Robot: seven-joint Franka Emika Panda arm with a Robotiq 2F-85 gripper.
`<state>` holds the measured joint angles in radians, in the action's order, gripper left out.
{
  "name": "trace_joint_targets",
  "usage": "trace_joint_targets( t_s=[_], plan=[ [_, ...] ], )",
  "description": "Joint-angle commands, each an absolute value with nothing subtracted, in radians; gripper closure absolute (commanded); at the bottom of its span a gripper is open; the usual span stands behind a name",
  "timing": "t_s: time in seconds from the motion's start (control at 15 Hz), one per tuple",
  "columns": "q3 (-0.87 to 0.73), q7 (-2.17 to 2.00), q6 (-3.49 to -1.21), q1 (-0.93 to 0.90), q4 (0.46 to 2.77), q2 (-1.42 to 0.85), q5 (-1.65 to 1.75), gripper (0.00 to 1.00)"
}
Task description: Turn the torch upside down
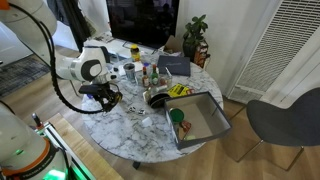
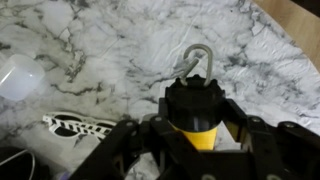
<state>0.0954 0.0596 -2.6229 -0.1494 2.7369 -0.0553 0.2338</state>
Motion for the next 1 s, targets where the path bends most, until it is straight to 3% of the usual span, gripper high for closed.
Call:
trace_joint_targets(
  t_s=[0.0,0.93],
  plan=[
    [0.127,-0.002,-2.588,-0.162,2.767,0.092,0.279,0.68],
    [0.171,-0.011,-2.712,-0.148,2.581,0.0,0.386,0.68]
  ],
)
